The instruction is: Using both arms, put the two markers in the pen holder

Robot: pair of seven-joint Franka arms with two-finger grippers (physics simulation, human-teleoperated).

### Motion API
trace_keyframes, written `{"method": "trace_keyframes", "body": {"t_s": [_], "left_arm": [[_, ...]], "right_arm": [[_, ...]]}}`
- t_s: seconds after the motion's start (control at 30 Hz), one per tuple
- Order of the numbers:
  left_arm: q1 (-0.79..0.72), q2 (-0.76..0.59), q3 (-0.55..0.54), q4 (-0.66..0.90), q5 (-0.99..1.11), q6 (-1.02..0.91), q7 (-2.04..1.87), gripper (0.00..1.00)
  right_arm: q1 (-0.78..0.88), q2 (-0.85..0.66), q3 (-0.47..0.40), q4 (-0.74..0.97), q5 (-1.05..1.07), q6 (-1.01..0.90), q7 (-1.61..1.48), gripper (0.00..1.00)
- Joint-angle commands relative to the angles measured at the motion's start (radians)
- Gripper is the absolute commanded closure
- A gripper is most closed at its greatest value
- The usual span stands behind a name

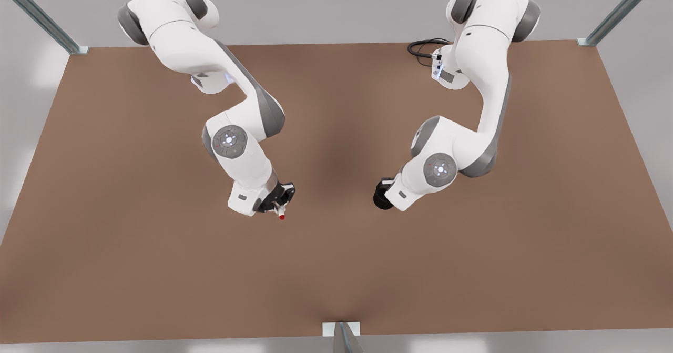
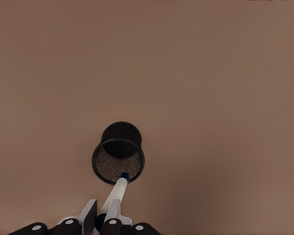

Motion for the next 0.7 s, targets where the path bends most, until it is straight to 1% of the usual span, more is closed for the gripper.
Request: {"method": "trace_keyframes", "body": {"t_s": [0.0, 0.07, 0.13, 0.17, 0.2, 0.23, 0.33, 0.43, 0.5, 0.53, 0.57, 0.6, 0.63, 0.67], "left_arm": [[0.002, 0.003, 0.000, 0.000, -0.003, 0.011, -0.193, 0.79], [0.003, 0.009, 0.002, 0.000, 0.000, 0.011, -0.193, 0.79], [-0.001, 0.025, 0.004, 0.000, 0.002, 0.012, -0.193, 0.79], [-0.001, 0.026, 0.004, -0.002, 0.026, 0.011, -0.193, 0.75], [-0.001, 0.031, 0.004, -0.004, 0.036, 0.006, -0.152, 0.06], [-0.001, 0.031, 0.004, -0.004, 0.036, 0.003, -0.149, 0.00], [0.006, 0.028, 0.004, -0.004, 0.071, -0.026, -0.146, 0.00], [0.206, -0.001, 0.008, 0.000, 0.076, -0.178, 0.210, 0.00], [0.310, -0.009, 0.008, 0.004, 0.158, -0.210, 0.393, 0.00], [0.347, -0.009, 0.007, 0.009, 0.161, -0.210, 0.413, 0.00], [0.353, -0.009, 0.031, 0.030, 0.181, -0.213, 0.465, 0.00], [0.353, -0.037, 0.059, 0.030, 0.184, -0.213, 0.537, 0.00], [0.353, -0.043, 0.057, 0.030, 0.184, -0.213, 0.554, 0.00], [0.352, -0.090, 0.059, 0.030, 0.183, -0.215, 0.575, 0.00]], "right_arm": [[0.024, 0.010, 0.000, 0.009, -0.034, 0.069, 0.259, 0.79], [0.049, 0.044, -0.003, 0.057, -0.034, 0.074, 0.264, 0.79], [0.075, 0.052, -0.003, 0.060, -0.034, 0.093, 0.324, 0.79], [0.092, 0.056, -0.010, 0.066, -0.034, 0.095, 0.334, 0.79], [0.098, 0.059, -0.010, 0.070, -0.034, 0.095, 0.337, 0.79], [0.106, 0.061, -0.013, 0.070, -0.034, 0.097, 0.341, 0.79], [0.124, 0.078, -0.013, 0.095, -0.047, 0.097, 0.379, 0.79], [0.184, 0.122, -0.014, 0.155, -0.075, 0.113, 0.480, 0.79], [0.224, 0.145, -0.017, 0.170, -0.089, 0.150, 0.551, 0.79], [0.245, 0.170, -0.017, 0.204, -0.113, 0.159, 0.597, 0.79], [0.265, 0.180, -0.019, 0.225, -0.133, 0.158, 0.633, 0.79], [0.276, 0.191, -0.017, 0.235, -0.133, 0.210, 0.634, 0.79], [0.293, 0.228, -0.017, 0.280, -0.135, 0.270, 0.633, 0.79], [0.320, 0.268, -0.019, 0.324, -0.133, 0.299, 0.635, 0.79]]}}
